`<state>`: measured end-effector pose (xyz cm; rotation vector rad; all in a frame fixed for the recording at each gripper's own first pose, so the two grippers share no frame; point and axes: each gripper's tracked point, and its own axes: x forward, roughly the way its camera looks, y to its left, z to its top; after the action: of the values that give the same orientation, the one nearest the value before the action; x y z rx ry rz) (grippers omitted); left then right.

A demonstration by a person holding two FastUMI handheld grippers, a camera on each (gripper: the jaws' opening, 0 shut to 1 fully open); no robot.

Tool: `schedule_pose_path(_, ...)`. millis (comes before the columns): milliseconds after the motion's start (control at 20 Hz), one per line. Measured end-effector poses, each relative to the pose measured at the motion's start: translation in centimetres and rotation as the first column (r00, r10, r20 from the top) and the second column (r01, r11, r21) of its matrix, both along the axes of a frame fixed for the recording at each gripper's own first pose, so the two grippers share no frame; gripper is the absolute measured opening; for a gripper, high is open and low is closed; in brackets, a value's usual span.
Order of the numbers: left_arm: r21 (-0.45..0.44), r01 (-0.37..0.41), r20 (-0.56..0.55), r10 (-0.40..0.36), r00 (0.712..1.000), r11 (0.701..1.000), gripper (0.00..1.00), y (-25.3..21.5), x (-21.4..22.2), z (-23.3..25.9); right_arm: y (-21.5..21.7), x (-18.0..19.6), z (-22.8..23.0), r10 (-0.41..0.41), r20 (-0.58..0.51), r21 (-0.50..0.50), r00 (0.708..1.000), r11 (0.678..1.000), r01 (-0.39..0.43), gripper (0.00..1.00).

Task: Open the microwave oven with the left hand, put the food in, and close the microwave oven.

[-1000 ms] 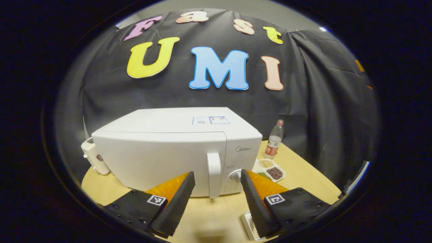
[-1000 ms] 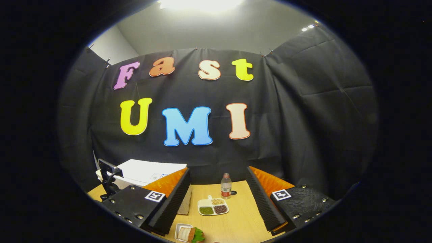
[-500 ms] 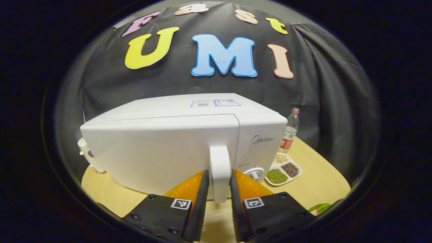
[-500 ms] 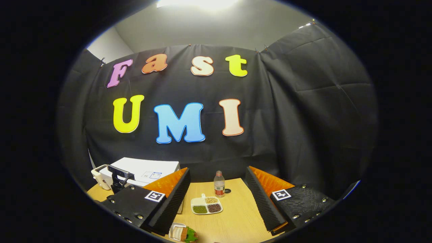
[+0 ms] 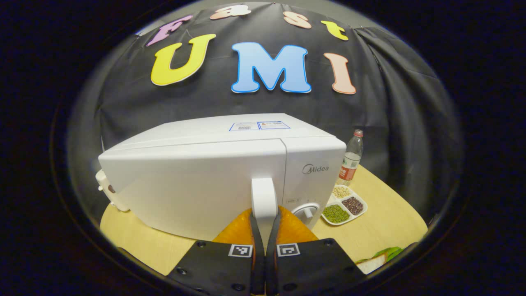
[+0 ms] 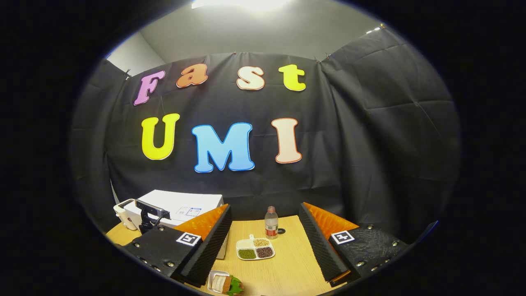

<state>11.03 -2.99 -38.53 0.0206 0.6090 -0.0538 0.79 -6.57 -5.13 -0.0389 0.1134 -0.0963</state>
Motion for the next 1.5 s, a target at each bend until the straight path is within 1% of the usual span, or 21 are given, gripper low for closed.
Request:
schedule_pose_path(50, 0.005, 0.014, -0.004, -0.014, 1.000, 1.000, 0.07, 0.0, -0.1, -0.1, 0.0, 0.0, 0.0, 0.001, -0.001, -0.001, 1.000, 1.000, -0.001, 0.99)
schedule_pose_path(150, 0.005, 0.022, -0.010, -0.022, 1.000, 1.000, 0.07, 0.0, -0.2, -0.1, 0.0, -0.2, 0.0, -0.001, -0.002, 0.001, 1.000, 1.000, 0.001, 0.99)
schedule_pose_path(200, -0.003, 0.015, -0.020, -0.015, 1.000, 1.000, 0.07, 0.0, -1.2, -0.1, -0.1, -0.3, 0.0, -0.002, -0.001, 0.002, 1.000, 1.000, 0.002, 0.99)
schedule_pose_path(250, 0.009, 0.028, -0.010, -0.028, 1.000, 1.000, 0.10, 0.2, -2.5, 0.2, 0.0, -0.4, 0.1, -0.002, 0.003, 0.002, 1.000, 1.000, 0.002, 0.99)
schedule_pose_path(300, 0.020, 0.044, 0.003, -0.044, 0.999, 0.999, 0.07, 0.4, -3.7, 0.8, -0.1, -0.4, -0.1, -0.004, 0.003, 0.003, 1.000, 1.000, 0.004, 1.00)
schedule_pose_path(350, 0.020, 0.057, 0.002, -0.057, 0.998, 0.998, 0.07, 0.6, -5.2, 0.9, 0.1, -0.4, -0.4, 0.003, -0.002, 0.011, 1.000, 1.000, -0.003, 0.99)
schedule_pose_path(500, 0.008, 0.088, -0.026, -0.088, 0.996, 0.996, 0.07, 1.3, -8.1, 1.3, 1.3, -0.2, -1.2, 0.029, -0.020, 0.026, 0.999, 0.999, -0.028, 0.99)
schedule_pose_path(600, 0.006, 0.107, -0.036, -0.106, 0.994, 0.994, 0.09, 2.1, -10.3, 1.8, 2.7, -0.2, -1.3, 0.051, -0.020, 0.042, 0.998, 0.998, -0.051, 0.99)
schedule_pose_path(650, -0.002, 0.111, -0.046, -0.111, 0.993, 0.994, 0.07, 2.6, -11.7, 1.9, 3.4, -0.2, -1.2, 0.063, -0.016, 0.046, 0.998, 0.997, -0.062, 0.99)
schedule_pose_path(700, -0.003, 0.117, -0.053, -0.117, 0.992, 0.993, 0.07, 3.2, -12.9, 2.2, 4.1, -0.4, -1.3, 0.074, -0.015, 0.048, 0.997, 0.996, -0.073, 0.99)
schedule_pose_path(750, 0.002, 0.123, -0.061, -0.123, 0.991, 0.992, 0.07, 3.9, -14.4, 2.6, 4.8, -0.4, -1.3, 0.087, -0.015, 0.049, 0.996, 0.995, -0.086, 0.99)
schedule_pose_path(800, 0.006, 0.131, -0.068, -0.131, 0.989, 0.991, 0.07, 4.7, -15.7, 2.8, 5.7, -0.5, -1.6, 0.099, -0.014, 0.049, 0.995, 0.994, -0.098, 0.95)
schedule_pose_path(850, 0.001, 0.140, -0.070, -0.140, 0.988, 0.990, 0.07, 5.4, -16.9, 3.0, 6.5, -0.5, -1.7, 0.110, -0.015, 0.050, 0.994, 0.993, -0.110, 0.99)
schedule_pose_path(950, -0.012, 0.166, -0.079, -0.166, 0.983, 0.986, 0.07, 6.9, -19.1, 3.4, 8.4, -0.5, -2.1, 0.136, -0.022, 0.051, 0.990, 0.990, -0.135, 0.99)
schedule_pose_path(1050, -0.006, 0.196, -0.088, -0.196, 0.977, 0.981, 0.07, 8.5, -21.0, 3.7, 10.1, -0.4, -2.4, 0.163, -0.030, 0.050, 0.986, 0.986, -0.161, 0.99)
schedule_pose_path(1150, -0.014, 0.209, -0.102, -0.209, 0.973, 0.978, 0.07, 10.3, -22.7, 4.0, 11.8, -0.4, -2.6, 0.181, -0.035, 0.047, 0.983, 0.983, -0.179, 0.99)
schedule_pose_path(1250, -0.031, 0.215, -0.115, -0.217, 0.969, 0.976, 0.07, 12.2, -24.5, 4.2, 13.6, -0.6, -3.0, 0.197, -0.040, 0.052, 0.980, 0.979, -0.195, 0.99)
schedule_pose_path(1300, -0.030, 0.219, -0.120, -0.221, 0.968, 0.975, 0.07, 13.2, -25.3, 4.5, 14.6, -0.6, -3.2, 0.212, -0.044, 0.062, 0.976, 0.976, -0.209, 0.95)
schedule_pose_path(1350, -0.025, 0.220, -0.128, -0.222, 0.967, 0.975, 0.07, 14.4, -26.1, 4.7, 15.7, -0.7, -3.4, 0.227, -0.047, 0.075, 0.973, 0.972, -0.223, 0.99)
schedule_pose_path(1500, -0.002, 0.205, -0.154, -0.203, 0.967, 0.979, 0.07, 18.2, -28.2, 5.1, 17.7, -0.9, -3.5, 0.241, -0.046, 0.089, 0.969, 0.968, -0.236, 0.99)
